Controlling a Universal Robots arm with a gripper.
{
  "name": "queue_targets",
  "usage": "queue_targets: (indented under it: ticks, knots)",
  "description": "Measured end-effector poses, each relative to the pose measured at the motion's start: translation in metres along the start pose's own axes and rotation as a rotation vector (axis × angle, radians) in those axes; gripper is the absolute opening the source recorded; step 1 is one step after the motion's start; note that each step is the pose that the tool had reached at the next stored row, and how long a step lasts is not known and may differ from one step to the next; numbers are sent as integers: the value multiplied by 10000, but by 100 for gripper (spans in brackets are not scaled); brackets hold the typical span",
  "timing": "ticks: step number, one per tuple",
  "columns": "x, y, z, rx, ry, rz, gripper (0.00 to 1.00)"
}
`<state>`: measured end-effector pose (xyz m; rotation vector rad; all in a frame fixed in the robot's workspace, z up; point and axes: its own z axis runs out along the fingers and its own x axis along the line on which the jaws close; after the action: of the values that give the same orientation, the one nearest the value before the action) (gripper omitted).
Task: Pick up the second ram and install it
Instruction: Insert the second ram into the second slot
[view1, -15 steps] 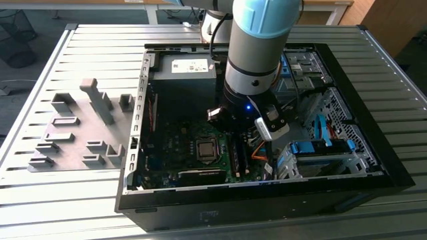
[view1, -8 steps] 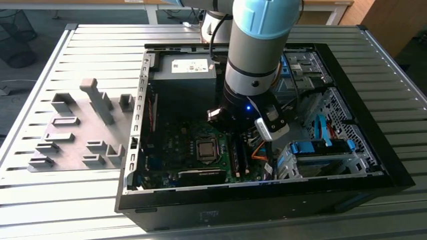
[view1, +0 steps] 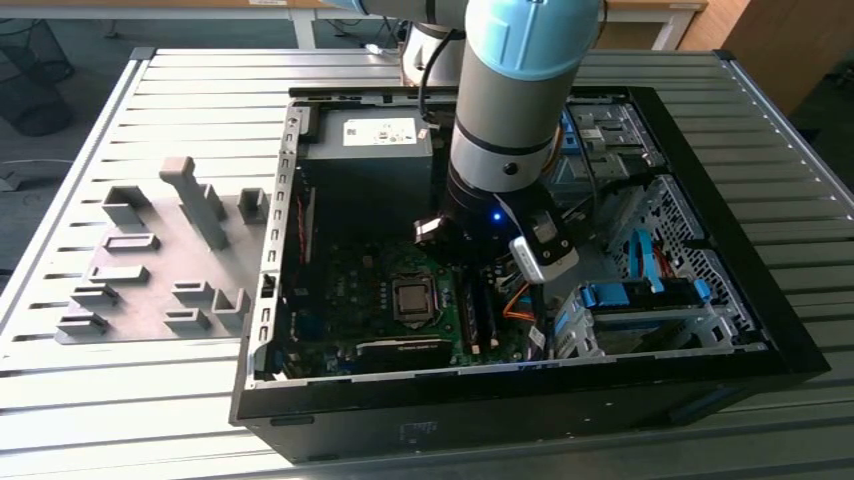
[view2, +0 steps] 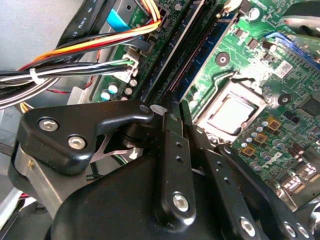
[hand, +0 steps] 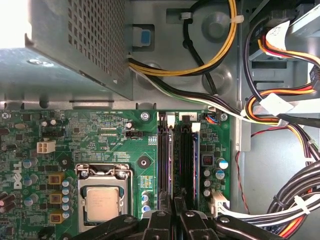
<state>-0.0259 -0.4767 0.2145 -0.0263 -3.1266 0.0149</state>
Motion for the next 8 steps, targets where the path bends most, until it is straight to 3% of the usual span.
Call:
queue_targets:
  ticks: [8]
  knots:
    - [0, -3, -9, 0, 11, 36, 14]
